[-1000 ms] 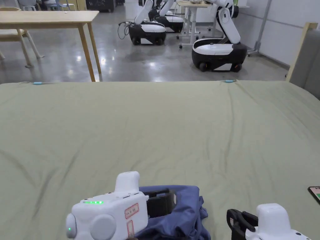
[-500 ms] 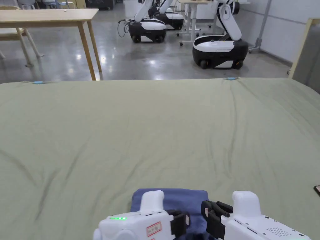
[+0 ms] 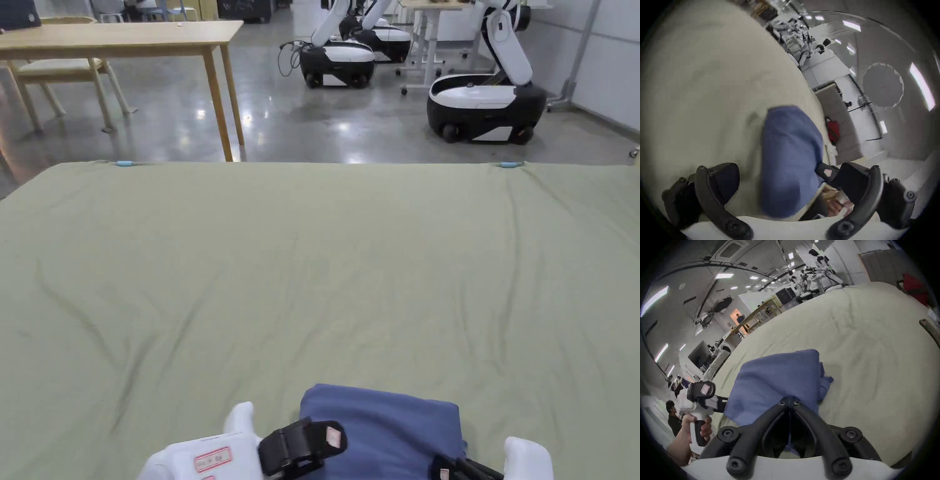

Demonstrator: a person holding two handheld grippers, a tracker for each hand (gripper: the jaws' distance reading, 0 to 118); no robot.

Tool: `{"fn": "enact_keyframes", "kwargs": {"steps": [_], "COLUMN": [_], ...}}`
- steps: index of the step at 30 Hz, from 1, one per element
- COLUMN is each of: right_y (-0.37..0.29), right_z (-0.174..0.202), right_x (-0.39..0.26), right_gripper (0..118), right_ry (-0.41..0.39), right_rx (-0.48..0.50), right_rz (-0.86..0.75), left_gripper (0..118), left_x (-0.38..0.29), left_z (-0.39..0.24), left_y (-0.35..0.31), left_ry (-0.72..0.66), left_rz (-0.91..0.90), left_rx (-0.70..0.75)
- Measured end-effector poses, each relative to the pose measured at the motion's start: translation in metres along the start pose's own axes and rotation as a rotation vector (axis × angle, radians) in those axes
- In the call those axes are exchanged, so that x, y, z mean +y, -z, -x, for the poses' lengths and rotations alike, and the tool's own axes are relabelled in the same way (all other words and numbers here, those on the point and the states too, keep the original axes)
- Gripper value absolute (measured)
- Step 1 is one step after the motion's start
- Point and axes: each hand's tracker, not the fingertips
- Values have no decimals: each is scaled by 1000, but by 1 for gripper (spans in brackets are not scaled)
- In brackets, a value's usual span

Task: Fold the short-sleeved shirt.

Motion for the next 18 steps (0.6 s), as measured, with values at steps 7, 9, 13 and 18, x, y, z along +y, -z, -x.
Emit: {"fn": "enact_keyframes", "kwargs": {"steps": [7, 9, 13, 18], "right_y": [-14, -19, -23, -20], "right_z": [4, 12, 27, 54], "right_x": [1, 4, 5, 1], "right_gripper": [3, 3, 3, 3], "right_ry": [3, -33, -77, -133], "right_rx": [3, -6, -4, 18], "right_rz": [-38, -50, -58, -48], "left_gripper": [23, 23, 23, 23], "left_x": [3, 1, 17, 63], "left_z": [-10, -16, -15, 10], "left_y": [29, 7, -63, -187], "left_ry": [-28, -3, 68, 156], "left_rz": [1, -25, -67, -75], "left_rx": [176, 199, 279, 504]}}
